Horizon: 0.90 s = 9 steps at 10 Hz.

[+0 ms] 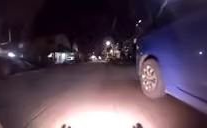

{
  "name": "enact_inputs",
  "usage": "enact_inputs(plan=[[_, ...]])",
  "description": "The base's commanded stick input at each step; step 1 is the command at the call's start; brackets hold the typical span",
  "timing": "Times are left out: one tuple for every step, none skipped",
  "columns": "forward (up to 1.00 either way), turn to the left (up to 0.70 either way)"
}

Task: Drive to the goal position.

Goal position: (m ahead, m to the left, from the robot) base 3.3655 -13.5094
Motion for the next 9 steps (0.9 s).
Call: enact_inputs(plan=[[0.60,0.00],[0.60,0.00],[0.60,0.00],[0.60,-0.05],[0.60,-0.12],[0.60,-0.15],[0.60,-0.15],[0.60,-0.15],[0.60,-0.15]])
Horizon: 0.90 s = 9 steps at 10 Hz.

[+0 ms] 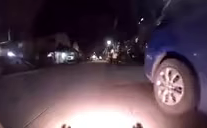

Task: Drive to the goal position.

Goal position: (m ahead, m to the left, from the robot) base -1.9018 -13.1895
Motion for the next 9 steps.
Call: enact_inputs(plan=[[0.60,-0.10],[0.60,0.00],[0.60,0.00],[0.60,0.00],[0.60,0.00],[0.60,0.00],[0.60,0.00],[0.60,0.00],[0.60,-0.04]])
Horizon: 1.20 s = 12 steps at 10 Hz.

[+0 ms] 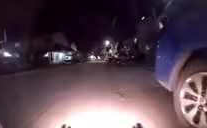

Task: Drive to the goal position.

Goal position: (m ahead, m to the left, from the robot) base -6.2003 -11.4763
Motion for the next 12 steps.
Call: enact_inputs(plan=[[0.60,-0.14],[0.60,-0.15],[0.60,-0.15],[0.60,-0.15],[0.60,-0.15],[0.60,-0.15],[0.60,-0.15],[0.60,-0.15],[0.60,-0.15],[0.60,-0.13],[0.60,0.00],[0.60,0.00]])
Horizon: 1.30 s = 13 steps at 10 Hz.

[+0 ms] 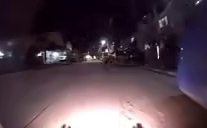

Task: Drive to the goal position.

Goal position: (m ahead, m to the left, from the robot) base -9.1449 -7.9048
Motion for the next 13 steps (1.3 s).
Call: enact_inputs(plan=[[0.60,0.00],[0.60,0.00],[0.60,0.00],[0.60,0.00],[0.60,0.00],[0.60,0.00],[0.60,0.00],[0.60,0.00],[0.60,0.00],[0.60,0.00],[0.60,0.00],[0.60,0.00],[0.60,0.00]])
